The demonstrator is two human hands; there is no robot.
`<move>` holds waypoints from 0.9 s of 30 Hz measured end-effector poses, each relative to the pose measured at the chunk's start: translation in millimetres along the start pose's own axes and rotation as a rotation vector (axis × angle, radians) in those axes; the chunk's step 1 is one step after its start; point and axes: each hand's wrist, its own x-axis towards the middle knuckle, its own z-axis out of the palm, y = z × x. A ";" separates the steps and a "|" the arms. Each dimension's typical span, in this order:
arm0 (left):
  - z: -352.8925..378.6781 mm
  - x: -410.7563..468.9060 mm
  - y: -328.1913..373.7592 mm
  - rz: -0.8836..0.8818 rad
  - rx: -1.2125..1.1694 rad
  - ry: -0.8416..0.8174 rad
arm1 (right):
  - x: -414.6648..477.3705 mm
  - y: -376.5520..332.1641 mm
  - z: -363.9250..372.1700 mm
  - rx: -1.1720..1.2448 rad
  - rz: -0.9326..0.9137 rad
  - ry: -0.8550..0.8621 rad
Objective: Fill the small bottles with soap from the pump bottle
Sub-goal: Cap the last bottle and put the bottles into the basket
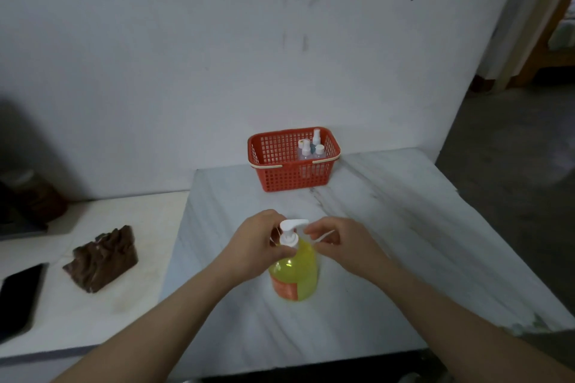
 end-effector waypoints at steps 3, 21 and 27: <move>-18.1 10.5 3.3 -0.001 -0.039 0.063 | 10.4 -9.9 -8.1 0.049 -0.034 0.055; -93.1 204.9 -15.8 -0.016 0.144 0.421 | 164.5 -10.5 -62.9 -0.022 -0.044 0.320; -52.8 243.5 -62.1 -0.087 0.208 0.282 | 190.5 21.9 -63.2 -0.348 -0.020 0.249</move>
